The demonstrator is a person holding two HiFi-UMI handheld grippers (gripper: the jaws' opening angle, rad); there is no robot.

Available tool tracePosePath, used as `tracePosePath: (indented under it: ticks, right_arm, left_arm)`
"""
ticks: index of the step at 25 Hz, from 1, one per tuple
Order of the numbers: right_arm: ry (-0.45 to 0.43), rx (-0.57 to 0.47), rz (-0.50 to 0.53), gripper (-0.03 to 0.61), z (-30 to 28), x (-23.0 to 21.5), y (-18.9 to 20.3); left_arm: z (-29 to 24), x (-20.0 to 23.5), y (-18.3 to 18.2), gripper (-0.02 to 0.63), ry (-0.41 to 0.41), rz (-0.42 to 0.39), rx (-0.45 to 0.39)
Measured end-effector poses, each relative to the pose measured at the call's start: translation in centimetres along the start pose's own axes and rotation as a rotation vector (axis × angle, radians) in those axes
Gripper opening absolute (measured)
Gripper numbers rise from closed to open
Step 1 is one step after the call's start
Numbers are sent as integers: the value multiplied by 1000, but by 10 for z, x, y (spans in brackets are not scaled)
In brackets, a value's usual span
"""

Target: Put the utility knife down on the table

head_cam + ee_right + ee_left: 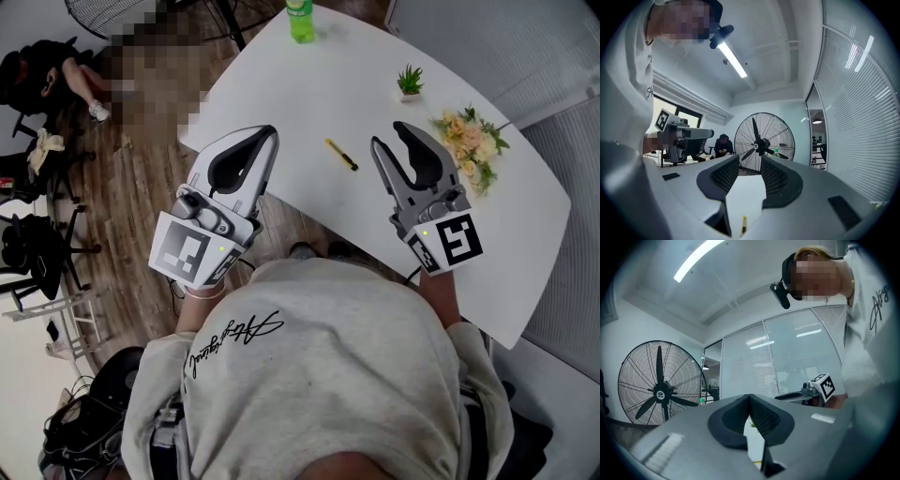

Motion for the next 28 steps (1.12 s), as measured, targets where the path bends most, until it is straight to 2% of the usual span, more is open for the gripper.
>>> tracePosePath:
  ticks: [9,20,28]
  right_arm:
    - [-10,-38,12,134,3,2,-10]
    - [2,-63,14,40,8,0,-14]
    - [2,-65,15,19,7,0,-15]
  left_arm:
    - [-1,-2,-2,-2,2,0,-2]
    - [-2,-4,-1,-2,4,1,-2]
    - [-2,-1,-4,-2,1,-6,-5]
Point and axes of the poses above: the fingertips, and each gripper's own axes: z backward along the fingers, x to its left, y out of its underside, the point moved 4 cm from there along z, backward along the fingers, and after that the axes turned 4 degrees about -y, right-handed, at the moved point
